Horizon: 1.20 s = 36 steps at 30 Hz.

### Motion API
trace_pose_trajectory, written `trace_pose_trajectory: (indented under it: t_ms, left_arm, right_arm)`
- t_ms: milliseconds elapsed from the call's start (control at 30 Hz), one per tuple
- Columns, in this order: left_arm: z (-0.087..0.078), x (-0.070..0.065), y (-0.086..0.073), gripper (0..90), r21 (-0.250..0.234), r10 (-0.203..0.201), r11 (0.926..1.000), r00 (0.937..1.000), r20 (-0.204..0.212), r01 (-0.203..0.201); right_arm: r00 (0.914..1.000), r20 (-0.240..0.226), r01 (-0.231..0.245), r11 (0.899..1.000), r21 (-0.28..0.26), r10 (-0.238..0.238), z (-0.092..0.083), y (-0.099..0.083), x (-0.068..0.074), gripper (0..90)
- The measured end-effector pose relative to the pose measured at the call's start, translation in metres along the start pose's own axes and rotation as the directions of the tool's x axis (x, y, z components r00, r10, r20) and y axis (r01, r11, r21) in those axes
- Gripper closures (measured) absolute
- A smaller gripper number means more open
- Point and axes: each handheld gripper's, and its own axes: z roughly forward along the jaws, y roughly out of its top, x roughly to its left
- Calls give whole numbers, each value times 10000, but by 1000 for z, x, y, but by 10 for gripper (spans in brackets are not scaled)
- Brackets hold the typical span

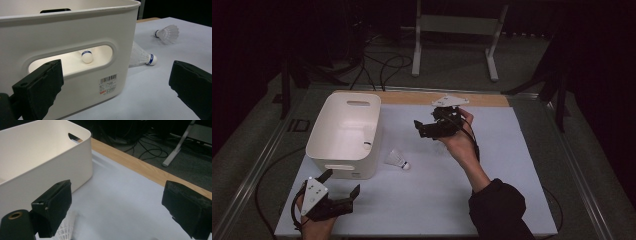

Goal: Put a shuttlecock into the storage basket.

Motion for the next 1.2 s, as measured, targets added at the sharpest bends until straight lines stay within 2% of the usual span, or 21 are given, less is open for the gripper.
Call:
trace_pose_trajectory:
  t_ms: [567,1200]
  left_arm:
    - [-1,0,0,2,31,40,10000,10000,-33,-40]
    - [-1,-1,0,2,25,19,10000,10000,-59,-19]
  right_arm:
    - [9998,64,-162,9998,87,162,-1,-9,-7,91]
    - [9995,314,1,9992,387,-13,-8,-20,-16,92]
